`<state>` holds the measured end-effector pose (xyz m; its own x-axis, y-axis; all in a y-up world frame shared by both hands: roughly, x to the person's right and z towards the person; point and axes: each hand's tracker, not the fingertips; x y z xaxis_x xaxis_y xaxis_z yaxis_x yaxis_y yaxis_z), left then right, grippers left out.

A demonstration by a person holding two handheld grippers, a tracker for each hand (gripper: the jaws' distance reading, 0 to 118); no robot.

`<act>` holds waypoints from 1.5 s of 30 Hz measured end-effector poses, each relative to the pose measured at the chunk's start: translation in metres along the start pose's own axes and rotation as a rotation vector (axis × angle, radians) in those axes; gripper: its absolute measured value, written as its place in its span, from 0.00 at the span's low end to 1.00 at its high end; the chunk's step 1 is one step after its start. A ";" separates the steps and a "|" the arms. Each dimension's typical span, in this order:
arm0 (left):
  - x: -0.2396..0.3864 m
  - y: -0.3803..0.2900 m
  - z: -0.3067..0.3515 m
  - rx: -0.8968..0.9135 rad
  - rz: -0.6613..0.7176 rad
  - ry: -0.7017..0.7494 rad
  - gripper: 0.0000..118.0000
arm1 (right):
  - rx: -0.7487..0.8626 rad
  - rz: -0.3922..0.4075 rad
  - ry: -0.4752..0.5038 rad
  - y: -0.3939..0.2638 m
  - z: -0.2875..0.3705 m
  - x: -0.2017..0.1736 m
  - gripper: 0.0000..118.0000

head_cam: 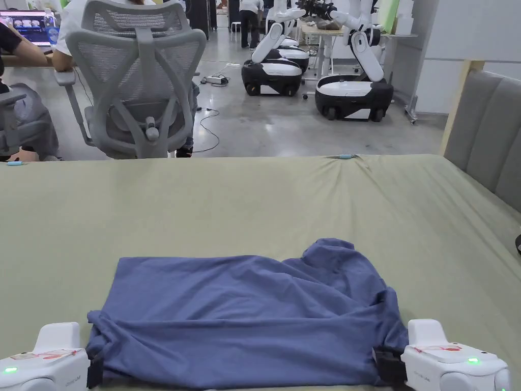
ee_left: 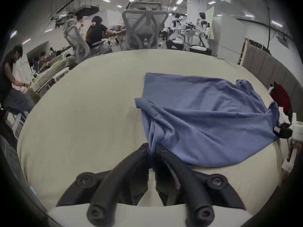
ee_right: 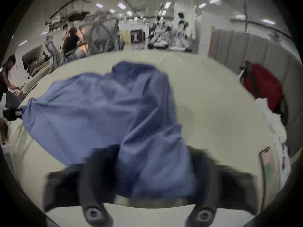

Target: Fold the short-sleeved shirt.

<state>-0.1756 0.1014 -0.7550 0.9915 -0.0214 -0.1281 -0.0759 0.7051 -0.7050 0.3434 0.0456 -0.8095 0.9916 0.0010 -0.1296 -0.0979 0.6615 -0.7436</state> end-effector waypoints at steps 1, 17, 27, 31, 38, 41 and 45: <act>-0.001 -0.003 -0.001 -0.006 0.006 -0.002 0.03 | -0.020 -0.049 0.075 -0.002 -0.002 0.002 0.14; -0.038 -0.050 0.058 -0.008 0.150 -0.073 0.03 | 0.046 -0.045 0.059 -0.041 0.087 -0.015 0.11; -0.001 -0.059 0.085 0.332 0.088 -0.070 0.80 | 0.322 -0.040 -0.123 -0.035 0.126 -0.058 0.83; 0.042 -0.035 0.112 0.548 -0.010 -0.070 0.69 | 0.551 -0.046 -0.058 -0.018 0.149 -0.097 0.79; 0.081 -0.037 0.117 0.658 -0.158 -0.026 0.00 | 0.584 0.097 -0.021 -0.017 0.148 -0.143 0.00; 0.075 -0.037 0.100 0.563 -0.164 -0.068 0.00 | 0.571 0.126 0.013 -0.016 0.144 -0.146 0.00; 0.050 -0.012 0.064 0.415 -0.118 -0.053 0.00 | 0.560 0.163 0.026 -0.009 0.137 -0.143 0.00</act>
<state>-0.1184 0.1375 -0.7085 0.9957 -0.0904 -0.0197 0.0767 0.9254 -0.3711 0.2139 0.1420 -0.6947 0.9644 0.1221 -0.2348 -0.1820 0.9500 -0.2538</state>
